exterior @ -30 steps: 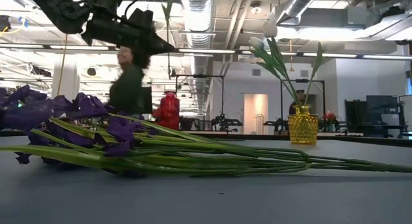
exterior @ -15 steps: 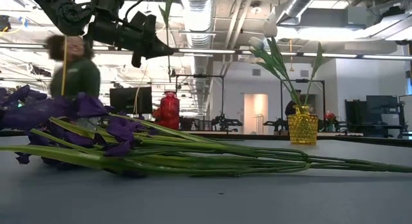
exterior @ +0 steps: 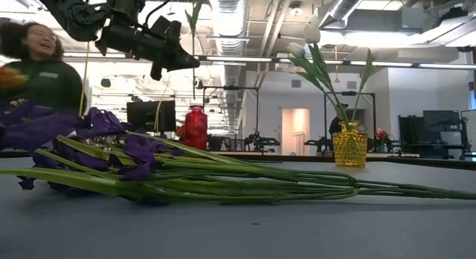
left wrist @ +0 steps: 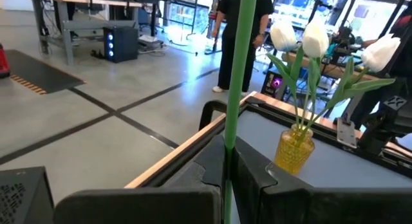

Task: Sort flowers into vase by color
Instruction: Put the red flower into the red vase

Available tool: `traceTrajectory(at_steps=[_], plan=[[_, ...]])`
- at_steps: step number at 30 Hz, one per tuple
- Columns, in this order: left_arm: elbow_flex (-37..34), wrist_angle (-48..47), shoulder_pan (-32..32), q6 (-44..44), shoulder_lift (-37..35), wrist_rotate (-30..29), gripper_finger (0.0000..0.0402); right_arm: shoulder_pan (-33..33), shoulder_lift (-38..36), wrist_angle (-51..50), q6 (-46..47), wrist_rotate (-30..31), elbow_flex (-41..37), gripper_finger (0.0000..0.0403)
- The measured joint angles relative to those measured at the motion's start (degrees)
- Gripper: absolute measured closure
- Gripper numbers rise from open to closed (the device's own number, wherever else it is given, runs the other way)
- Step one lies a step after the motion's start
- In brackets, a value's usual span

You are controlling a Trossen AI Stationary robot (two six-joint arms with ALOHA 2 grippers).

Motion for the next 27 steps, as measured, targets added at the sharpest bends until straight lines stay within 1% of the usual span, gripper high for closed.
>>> traceTrajectory(at_steps=[13, 21, 27], plan=[[0.00, -0.24, -0.09, 0.42, 0.01, -2.00, 0.0401, -0.37, 0.00, -0.04, 0.04, -1.51, 0.00, 0.0125], [0.02, 3.69, -1.77, -1.03, 5.58, -1.39, 0.0401, -0.37, -0.02, 0.55, -2.21, -1.51, 0.00, 0.0125], [-0.02, 3.69, -1.79, 0.08, 5.57, -1.50, 0.0401, -0.07, -0.04, 1.63, -2.23, -2.76, 0.00, 0.0125]])
